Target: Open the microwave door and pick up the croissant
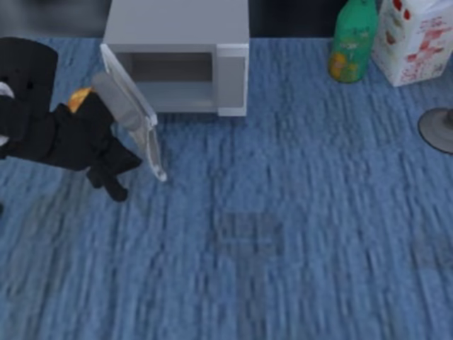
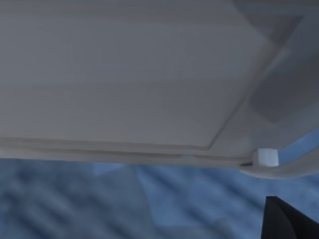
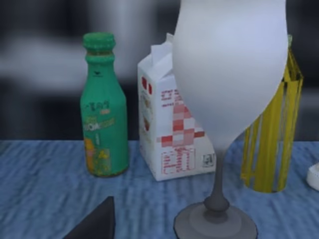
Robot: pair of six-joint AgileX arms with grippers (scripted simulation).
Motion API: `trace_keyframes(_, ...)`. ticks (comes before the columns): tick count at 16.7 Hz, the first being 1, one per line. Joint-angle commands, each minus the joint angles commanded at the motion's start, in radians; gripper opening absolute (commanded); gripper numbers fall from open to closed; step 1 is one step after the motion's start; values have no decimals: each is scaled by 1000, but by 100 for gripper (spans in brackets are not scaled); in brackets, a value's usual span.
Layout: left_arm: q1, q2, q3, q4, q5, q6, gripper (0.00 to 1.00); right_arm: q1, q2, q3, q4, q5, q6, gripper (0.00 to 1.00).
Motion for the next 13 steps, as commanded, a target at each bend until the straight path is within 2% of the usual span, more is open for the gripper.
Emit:
trace_keyframes(5, 0, 0, 0, 0, 0, 0, 0, 0, 0, 0, 0, 0, 0, 100)
trace_keyframes(13, 0, 0, 0, 0, 0, 0, 60, 0, 0, 0, 0, 0, 0, 100)
